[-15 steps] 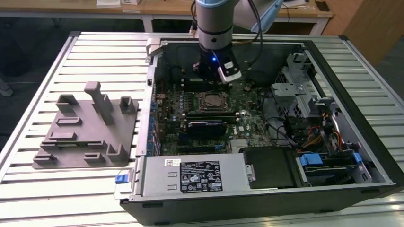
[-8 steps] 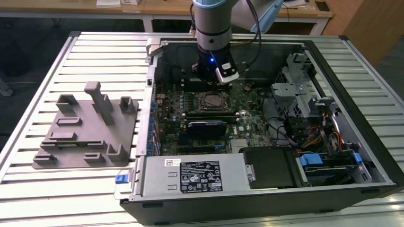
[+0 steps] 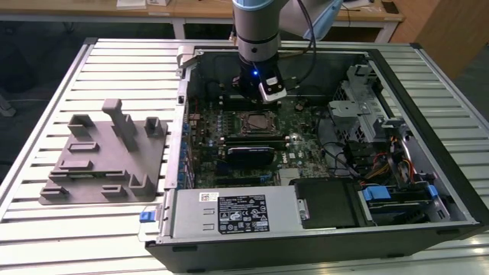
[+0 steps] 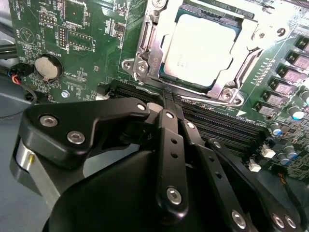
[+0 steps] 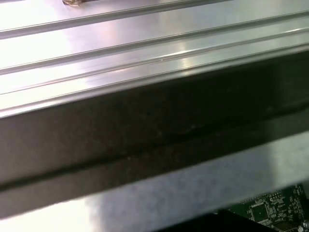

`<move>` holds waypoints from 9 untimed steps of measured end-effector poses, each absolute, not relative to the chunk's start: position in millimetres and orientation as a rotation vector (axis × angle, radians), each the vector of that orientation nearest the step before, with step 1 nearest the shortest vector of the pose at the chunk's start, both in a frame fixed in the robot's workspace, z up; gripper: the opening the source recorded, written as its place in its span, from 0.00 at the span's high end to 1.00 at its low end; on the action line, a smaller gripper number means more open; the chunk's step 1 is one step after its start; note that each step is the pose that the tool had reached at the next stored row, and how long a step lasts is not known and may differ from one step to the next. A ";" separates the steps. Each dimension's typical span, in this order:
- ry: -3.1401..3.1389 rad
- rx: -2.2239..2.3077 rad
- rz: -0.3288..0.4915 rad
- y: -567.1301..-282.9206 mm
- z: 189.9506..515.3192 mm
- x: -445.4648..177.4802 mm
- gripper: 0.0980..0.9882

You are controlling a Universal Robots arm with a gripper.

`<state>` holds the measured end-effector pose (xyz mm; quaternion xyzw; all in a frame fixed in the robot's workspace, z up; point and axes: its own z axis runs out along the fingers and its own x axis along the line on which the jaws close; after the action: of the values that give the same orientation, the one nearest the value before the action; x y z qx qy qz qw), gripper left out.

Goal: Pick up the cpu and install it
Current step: 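Install the first cpu locking lever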

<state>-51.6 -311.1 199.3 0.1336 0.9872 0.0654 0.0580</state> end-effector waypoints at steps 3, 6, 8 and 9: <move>2.985 0.443 0.196 -310.6 198.7 -51.6 0.99; 2.979 0.474 0.194 -309.0 198.2 -51.7 0.99; 2.975 0.493 0.193 -308.0 198.0 -51.8 0.99; 2.973 0.503 0.192 -307.5 197.9 -51.8 0.99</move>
<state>-51.8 -307.5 197.9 0.1663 0.9822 0.0635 0.0601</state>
